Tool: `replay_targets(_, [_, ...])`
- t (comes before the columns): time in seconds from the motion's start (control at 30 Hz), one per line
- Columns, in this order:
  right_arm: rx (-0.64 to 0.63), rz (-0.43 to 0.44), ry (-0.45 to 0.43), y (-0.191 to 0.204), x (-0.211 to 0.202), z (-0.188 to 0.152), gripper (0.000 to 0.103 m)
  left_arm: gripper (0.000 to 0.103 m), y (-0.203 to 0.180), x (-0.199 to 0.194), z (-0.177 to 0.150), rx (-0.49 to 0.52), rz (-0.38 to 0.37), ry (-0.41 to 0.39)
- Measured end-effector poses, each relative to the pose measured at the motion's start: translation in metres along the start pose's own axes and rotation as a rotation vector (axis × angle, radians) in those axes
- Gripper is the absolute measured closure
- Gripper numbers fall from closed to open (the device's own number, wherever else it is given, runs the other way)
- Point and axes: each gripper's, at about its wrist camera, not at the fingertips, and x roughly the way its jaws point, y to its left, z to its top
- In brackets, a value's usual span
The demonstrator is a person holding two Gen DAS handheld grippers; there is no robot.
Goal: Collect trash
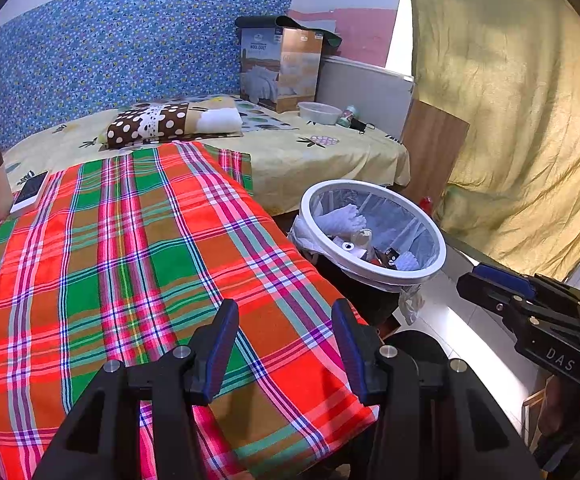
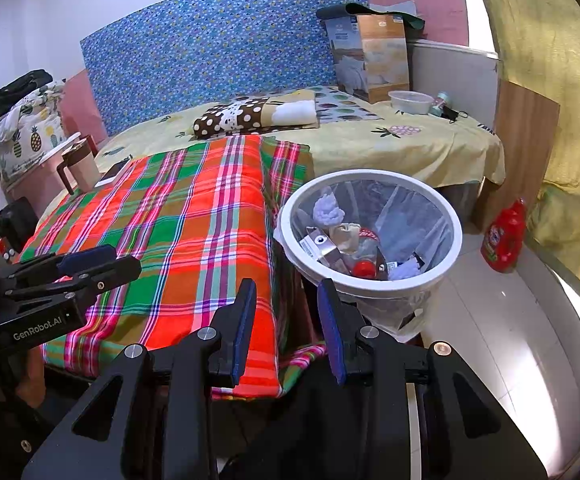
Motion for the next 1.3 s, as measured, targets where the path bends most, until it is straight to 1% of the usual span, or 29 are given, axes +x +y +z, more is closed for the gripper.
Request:
replay_targets(0.77, [-0.001, 0.001, -0.002, 0.0008, -0.0009, 0.0005, 0.069, 0.055, 0.0020, 0.0007, -0.0021, 0.003, 0.000, 0.010])
replay_targets(0.9, [-0.001, 0.001, -0.001, 0.0003, -0.0006, 0.0006, 0.069, 0.055, -0.0017, 0.0009, -0.0015, 0.017, 0.021, 0.011])
replay_targets(1.17, [0.000, 0.001, 0.001, 0.0000, -0.0004, 0.0012, 0.069, 0.055, -0.0018, 0.0029, -0.0020, 0.012, 0.002, 0.020])
replay_targets(1.3, [-0.002, 0.003, 0.005, 0.0010, 0.0002, 0.0012, 0.069, 0.055, -0.0016, 0.0033, -0.0025, 0.009, 0.010, 0.019])
